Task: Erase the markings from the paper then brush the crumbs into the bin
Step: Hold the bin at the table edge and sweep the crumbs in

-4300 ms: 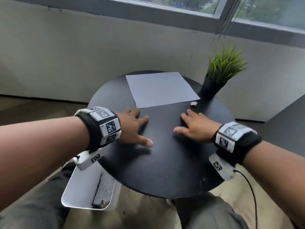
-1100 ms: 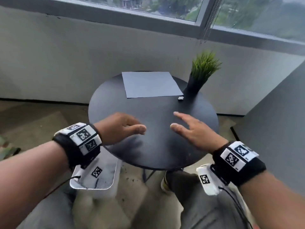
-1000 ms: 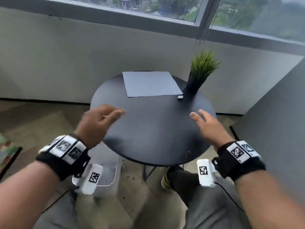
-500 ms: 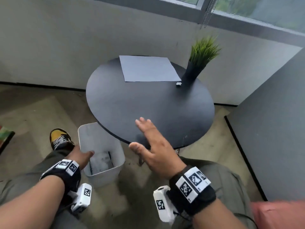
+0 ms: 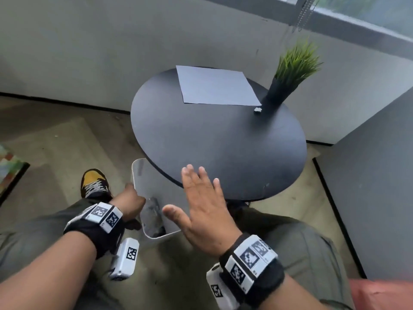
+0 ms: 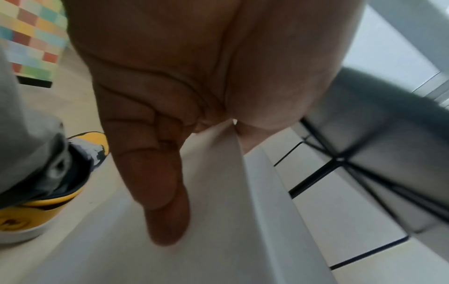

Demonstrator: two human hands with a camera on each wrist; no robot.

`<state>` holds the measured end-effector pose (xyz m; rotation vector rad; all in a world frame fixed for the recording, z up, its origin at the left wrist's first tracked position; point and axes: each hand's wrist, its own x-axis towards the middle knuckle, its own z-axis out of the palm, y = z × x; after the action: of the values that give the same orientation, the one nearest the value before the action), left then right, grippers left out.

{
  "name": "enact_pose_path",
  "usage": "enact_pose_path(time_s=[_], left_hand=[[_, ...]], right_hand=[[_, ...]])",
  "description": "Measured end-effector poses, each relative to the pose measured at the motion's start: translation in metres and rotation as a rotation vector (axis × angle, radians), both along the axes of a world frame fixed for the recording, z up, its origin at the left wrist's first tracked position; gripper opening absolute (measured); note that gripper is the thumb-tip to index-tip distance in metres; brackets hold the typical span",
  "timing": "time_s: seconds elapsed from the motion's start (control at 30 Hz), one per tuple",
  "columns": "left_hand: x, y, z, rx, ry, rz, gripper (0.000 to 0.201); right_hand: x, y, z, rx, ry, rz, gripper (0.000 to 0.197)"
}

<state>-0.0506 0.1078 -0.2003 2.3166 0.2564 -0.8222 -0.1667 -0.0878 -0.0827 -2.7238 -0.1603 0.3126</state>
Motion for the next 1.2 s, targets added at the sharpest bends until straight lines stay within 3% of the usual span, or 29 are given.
enact_pose_path(time_s=[0.03,0.1,0.17,0.23,0.33,0.43,0.5,0.57,0.6,0.67,0.73,0.8,0.87,0.93,1.0,1.07,1.13,1.2], left_hand=[[-0.003,0.001,0.007,-0.032,-0.004,-0.008,0.055],[-0.011,0.009,0.024,-0.097,-0.016,-0.022,0.064],[-0.02,0.021,0.034,-0.148,-0.028,-0.033,0.06],[-0.031,0.026,0.047,-0.183,-0.003,-0.038,0.063],[-0.04,0.027,0.05,-0.288,0.089,0.036,0.045],[-0.037,0.025,0.044,-0.307,0.088,0.053,0.045],[-0.037,0.024,0.044,-0.326,0.088,0.039,0.047],[-0.034,0.028,0.041,-0.345,0.096,0.042,0.05],[-0.033,0.029,0.039,-0.337,0.104,0.04,0.051],[-0.032,0.033,0.038,-0.333,0.124,0.045,0.053],[-0.03,0.034,0.036,-0.309,0.128,0.042,0.059],[-0.028,0.034,0.037,-0.272,0.114,0.024,0.063],[-0.027,0.033,0.039,-0.262,0.113,0.012,0.061],[-0.026,0.032,0.041,-0.252,0.097,0.004,0.059],[-0.025,0.033,0.044,-0.238,0.071,-0.017,0.056],[-0.024,0.035,0.047,-0.234,0.047,-0.027,0.052],[-0.022,0.038,0.049,-0.228,0.037,-0.027,0.052],[-0.02,0.042,0.051,-0.231,0.035,-0.026,0.05]], right_hand=[[0.005,-0.002,0.005,0.115,-0.035,-0.002,0.089],[0.021,-0.029,0.008,0.261,-0.164,-0.193,0.088],[0.038,-0.073,0.008,0.191,-0.204,-0.484,0.09],[0.044,-0.103,0.007,-0.033,-0.085,-0.632,0.098],[0.037,-0.075,-0.002,-0.235,0.042,-0.52,0.095],[0.02,0.002,-0.008,-0.245,0.013,-0.176,0.087],[0.009,0.04,-0.006,-0.192,0.004,0.081,0.087],[0.007,0.045,-0.001,-0.01,-0.033,0.191,0.087],[0.009,0.035,0.002,0.117,-0.097,0.155,0.085],[0.019,-0.004,0.005,0.263,-0.235,-0.09,0.077],[0.033,-0.05,0.007,0.123,-0.204,-0.397,0.072],[0.041,-0.069,0.003,-0.155,-0.012,-0.567,0.076],[0.04,-0.05,-0.006,-0.305,0.061,-0.496,0.081],[0.027,-0.007,-0.013,-0.329,0.008,-0.257,0.084],[0.008,0.028,-0.012,-0.241,-0.058,0.028,0.084],[0.002,0.033,-0.004,-0.033,-0.114,0.216,0.076],[0.011,0.01,-0.002,0.145,-0.26,0.096,0.074],[0.028,-0.028,-0.001,0.092,-0.284,-0.281,0.072]])
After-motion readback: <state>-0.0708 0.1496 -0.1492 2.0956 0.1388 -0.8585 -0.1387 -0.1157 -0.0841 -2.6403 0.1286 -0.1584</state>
